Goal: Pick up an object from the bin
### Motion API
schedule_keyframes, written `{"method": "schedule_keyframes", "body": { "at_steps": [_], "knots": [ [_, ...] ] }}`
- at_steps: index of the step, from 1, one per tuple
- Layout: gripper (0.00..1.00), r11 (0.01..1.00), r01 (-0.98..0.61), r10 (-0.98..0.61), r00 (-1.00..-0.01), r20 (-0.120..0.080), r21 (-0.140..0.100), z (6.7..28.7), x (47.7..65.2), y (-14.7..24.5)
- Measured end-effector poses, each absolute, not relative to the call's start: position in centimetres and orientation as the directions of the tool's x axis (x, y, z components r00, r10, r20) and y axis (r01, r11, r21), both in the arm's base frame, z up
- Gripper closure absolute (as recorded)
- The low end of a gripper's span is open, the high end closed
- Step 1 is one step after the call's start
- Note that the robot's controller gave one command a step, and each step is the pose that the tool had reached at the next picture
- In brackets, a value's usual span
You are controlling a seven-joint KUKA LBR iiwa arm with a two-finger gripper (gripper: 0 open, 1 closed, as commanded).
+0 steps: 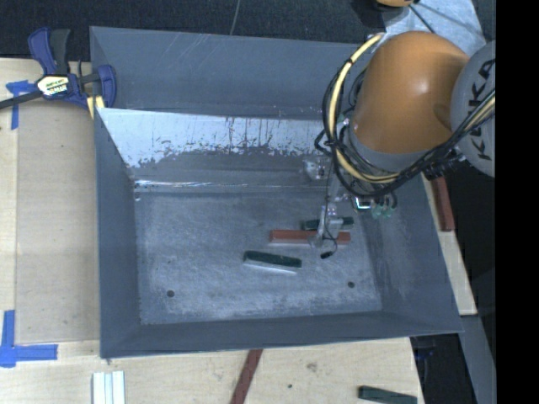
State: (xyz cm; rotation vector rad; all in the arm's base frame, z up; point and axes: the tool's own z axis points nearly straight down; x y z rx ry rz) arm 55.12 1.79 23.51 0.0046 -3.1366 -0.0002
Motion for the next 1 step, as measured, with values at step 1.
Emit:
{"method": "schedule_keyframes", "body": {
  "at_steps": [1],
  "knots": [
    [0.0, 1.0, -0.003, -0.003, -1.0, -0.004, 0.0, 23.99, 55.27, 1.79]
  ]
}}
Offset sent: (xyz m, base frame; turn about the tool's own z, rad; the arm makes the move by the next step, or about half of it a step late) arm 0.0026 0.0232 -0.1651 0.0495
